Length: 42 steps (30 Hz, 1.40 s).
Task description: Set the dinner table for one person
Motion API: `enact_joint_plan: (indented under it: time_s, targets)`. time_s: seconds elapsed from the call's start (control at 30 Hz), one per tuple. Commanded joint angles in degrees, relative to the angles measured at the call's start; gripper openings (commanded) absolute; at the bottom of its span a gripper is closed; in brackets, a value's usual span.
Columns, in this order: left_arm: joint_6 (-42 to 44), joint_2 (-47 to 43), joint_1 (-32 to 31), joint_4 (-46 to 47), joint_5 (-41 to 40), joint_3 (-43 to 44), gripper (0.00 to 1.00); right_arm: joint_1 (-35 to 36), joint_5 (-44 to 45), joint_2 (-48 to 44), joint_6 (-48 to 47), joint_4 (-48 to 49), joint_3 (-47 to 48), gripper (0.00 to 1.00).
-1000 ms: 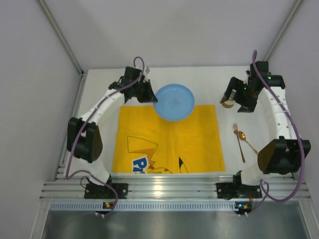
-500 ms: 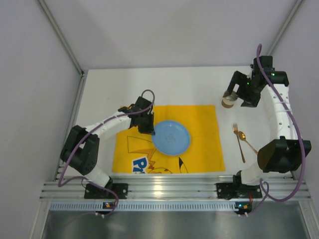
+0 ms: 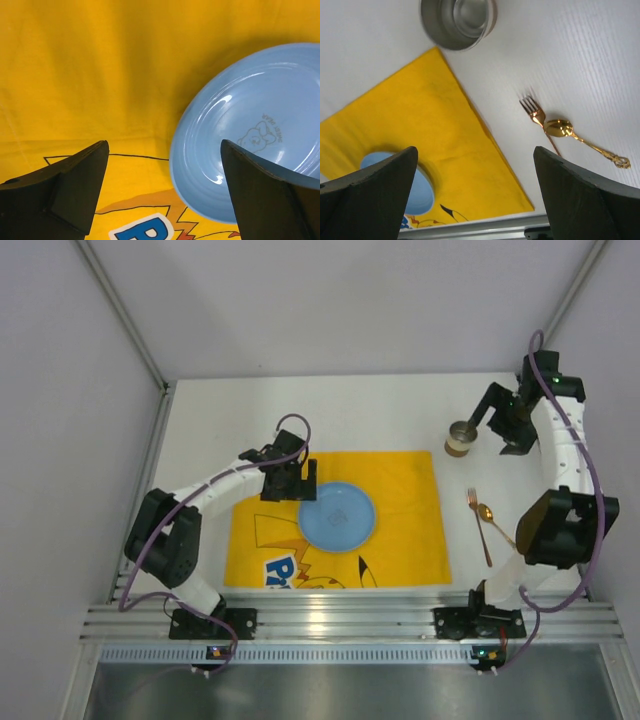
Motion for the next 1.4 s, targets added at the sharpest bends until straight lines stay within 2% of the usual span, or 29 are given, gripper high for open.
enact_joint_plan:
  time_s: [0.0, 0.17, 0.27, 0.4, 0.5, 0.53, 0.6, 0.67, 0.7, 0.73, 0.8, 0.97, 1.0, 1.23, 1.37]
  targets:
    - [0.12, -3.34, 0.07, -2.3, -3.55, 6.31, 0.98, -3.26, 2.24, 4.59, 1.5, 2.06, 4.3, 1.0]
    - [1.18, -2.81, 0.42, -5.38, -3.38, 13.94, 0.98, -3.18, 2.33, 14.86, 1.85, 3.2, 9.75, 0.99]
    - [1.27, -2.9, 0.85, -6.18, -3.55, 16.59, 0.98, -3.0, 2.42, 20.66, 3.25, 3.64, 12.65, 0.95]
    - [1.88, -3.25, 1.38, -7.23, -4.52, 17.39, 0.99, -1.68, 4.87, 26.74, 4.05, 3.55, 17.92, 0.9]
    - [1.97, -3.95, 2.35, -7.41, -4.61, 16.51, 0.98, -0.81, 7.69, 30.26, 4.31, 3.2, 20.65, 0.82]
    - [1.88, -4.3, 2.61, -7.49, -4.61, 15.9, 0.98, -0.37, 9.09, 31.48, 4.4, 3.38, 21.18, 0.72]
    - [1.8, -4.66, 3.14, -7.32, -4.34, 15.55, 0.98, 1.12, 10.32, 32.72, 3.96, 3.46, 22.05, 0.65]
    - [1.8, -4.75, 3.4, -7.58, -3.9, 15.63, 0.99, 2.79, 12.34, 34.21, 3.61, 3.46, 23.72, 0.36]
    - [1.8, -4.75, 3.41, -7.67, -3.9, 15.63, 0.99, 3.24, 12.35, 34.74, 3.52, 3.38, 23.73, 0.36]
    - [1.8, -4.75, 3.49, -7.76, -3.64, 15.89, 0.98, 3.68, 13.05, 35.18, 3.43, 3.29, 24.51, 0.16]
    - [1.88, -4.66, 3.58, -8.37, -3.38, 16.42, 0.99, 4.73, 13.93, 34.92, 3.26, 2.85, 25.31, 0.0]
    - [2.15, -4.92, 3.67, -9.78, -3.55, 17.57, 0.98, 7.72, 14.55, 28.26, 2.91, 2.76, 25.31, 0.0]
    - [2.15, -5.27, 3.58, -10.04, -3.81, 17.48, 0.98, 10.33, 14.9, 26.85, 2.38, 2.67, 24.62, 0.0]
    - [1.8, -7.03, 3.58, -11.71, -5.39, 16.95, 0.98, 18.09, 13.59, 11.13, 4.39, 7.23, 4.07, 0.0]
    - [1.62, -9.4, 3.58, -11.63, -7.41, 15.72, 0.98, 20.9, 12.09, 7.77, 6.94, 10.58, -5.61, 0.0]
